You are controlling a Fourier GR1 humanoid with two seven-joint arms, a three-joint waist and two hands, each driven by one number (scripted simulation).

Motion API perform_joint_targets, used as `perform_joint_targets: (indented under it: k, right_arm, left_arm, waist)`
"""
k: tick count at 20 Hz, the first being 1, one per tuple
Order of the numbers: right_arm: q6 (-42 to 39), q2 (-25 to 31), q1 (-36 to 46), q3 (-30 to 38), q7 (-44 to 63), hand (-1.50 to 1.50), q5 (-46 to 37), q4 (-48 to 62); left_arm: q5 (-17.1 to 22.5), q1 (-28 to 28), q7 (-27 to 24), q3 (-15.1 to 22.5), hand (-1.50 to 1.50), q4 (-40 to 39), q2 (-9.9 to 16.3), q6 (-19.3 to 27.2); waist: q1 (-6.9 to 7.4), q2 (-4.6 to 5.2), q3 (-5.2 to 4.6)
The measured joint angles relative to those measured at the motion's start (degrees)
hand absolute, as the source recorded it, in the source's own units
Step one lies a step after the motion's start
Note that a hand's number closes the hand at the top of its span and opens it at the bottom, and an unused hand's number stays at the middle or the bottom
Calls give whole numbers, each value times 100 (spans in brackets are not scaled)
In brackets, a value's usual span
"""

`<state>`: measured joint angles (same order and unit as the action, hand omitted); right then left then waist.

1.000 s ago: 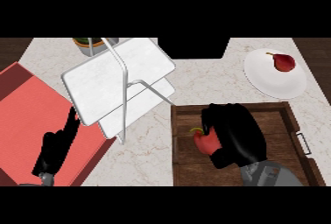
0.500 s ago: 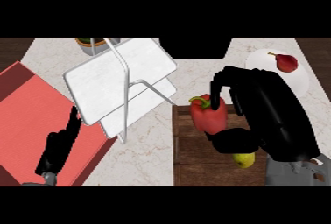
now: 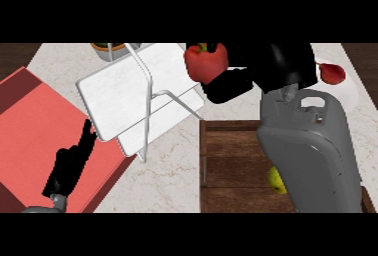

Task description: Pick the bell pepper from the tray and place it in the tiered shelf

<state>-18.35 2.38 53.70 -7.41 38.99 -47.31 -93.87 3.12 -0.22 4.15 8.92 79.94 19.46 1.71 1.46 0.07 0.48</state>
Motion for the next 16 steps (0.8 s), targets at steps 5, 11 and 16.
perform_joint_targets:
  k: [5, 11, 16]
  right_arm:
    - [518, -84, 793, 220, -494, 150, -155, 1532]
    - [1069, -140, 1544, 238, -1130, 150, -193, 3207]
    - [1568, -208, 2057, 98, -1457, 150, 12, 4510]
  left_arm:
    - [-1, -37, -49, -24, 0, -29, -20, -78]
    - [-52, -119, -57, -21, 0, -98, -49, -102]
    - [-92, -195, 0, 4, 0, -77, -83, -124]
  waist:
    - [34, 20, 1]
    - [90, 37, 14]
    - [185, 65, 0]
